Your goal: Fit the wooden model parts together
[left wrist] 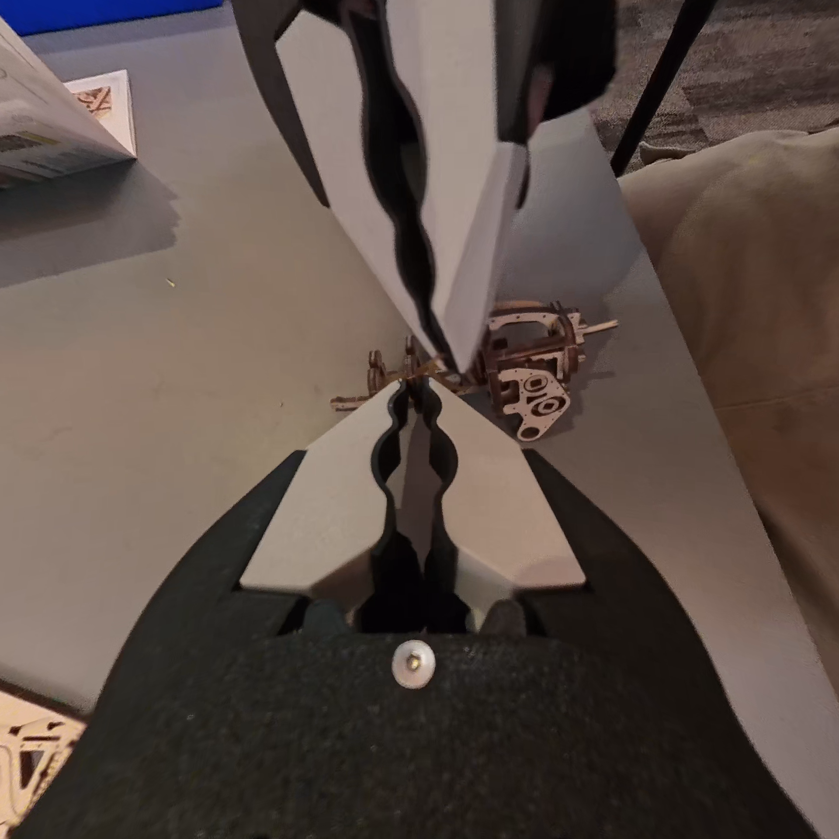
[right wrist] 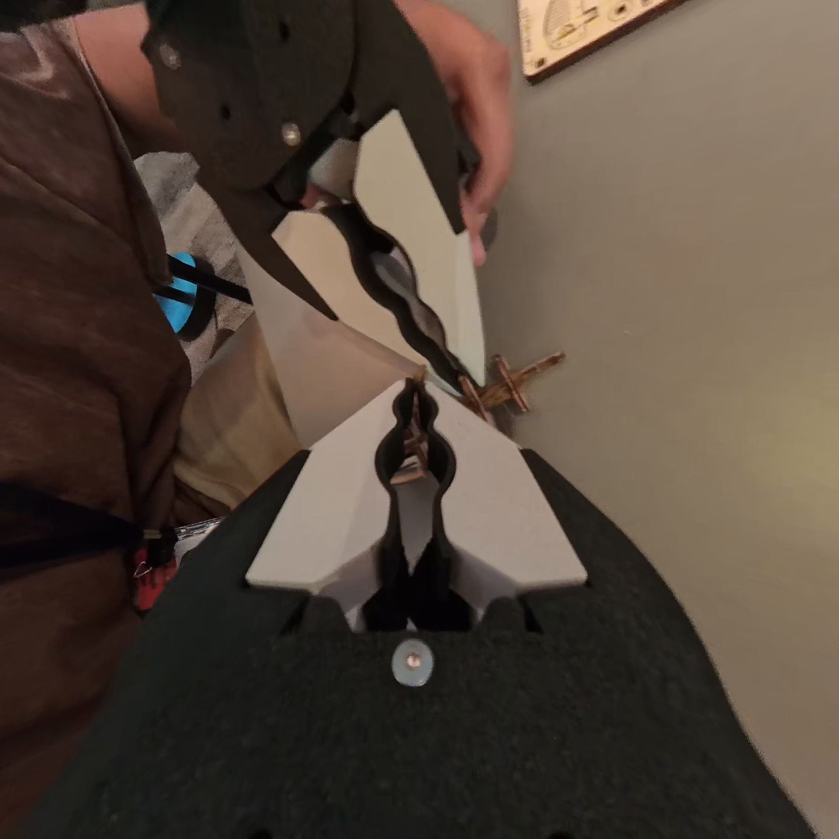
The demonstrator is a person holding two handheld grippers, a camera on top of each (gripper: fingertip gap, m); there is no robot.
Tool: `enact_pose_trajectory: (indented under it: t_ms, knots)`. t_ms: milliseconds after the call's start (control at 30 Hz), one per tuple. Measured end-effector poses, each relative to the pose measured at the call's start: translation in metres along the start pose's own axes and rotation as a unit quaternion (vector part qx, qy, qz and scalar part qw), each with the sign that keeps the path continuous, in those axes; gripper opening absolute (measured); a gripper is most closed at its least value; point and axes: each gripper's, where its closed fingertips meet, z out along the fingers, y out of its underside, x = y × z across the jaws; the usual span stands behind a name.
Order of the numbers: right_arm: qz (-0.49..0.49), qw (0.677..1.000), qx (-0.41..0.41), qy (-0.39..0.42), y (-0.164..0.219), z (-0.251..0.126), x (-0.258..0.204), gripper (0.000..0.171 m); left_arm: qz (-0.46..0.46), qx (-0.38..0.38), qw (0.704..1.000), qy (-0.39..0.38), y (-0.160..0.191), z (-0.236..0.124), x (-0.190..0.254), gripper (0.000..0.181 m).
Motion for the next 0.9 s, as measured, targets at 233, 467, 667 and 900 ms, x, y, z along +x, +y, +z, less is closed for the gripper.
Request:
enact_pose_trajectory:
  t_ms: [233,467,667,900]
  knots:
    - [0.010,0.998,-0.053,0.026,0.017,-0.004,0.027,0.000,-0.041,0.026,0.998,-0.035,-0.002,0.000,-0.010,0.002]
    - [0.071,0.993,-0.092,-0.032,0.020,0.001,0.026,0.001,-0.041,0.024,0.998,-0.051,-0.001,0.001,-0.009,0.002]
    - [0.107,0.985,-0.115,-0.067,0.019,0.004,0.026,0.001,-0.048,0.024,0.997,-0.059,0.000,0.000,-0.011,0.003]
    - [0.087,0.988,-0.112,-0.059,0.016,0.003,0.025,0.000,-0.078,0.053,0.994,-0.059,-0.003,-0.019,-0.016,0.015]
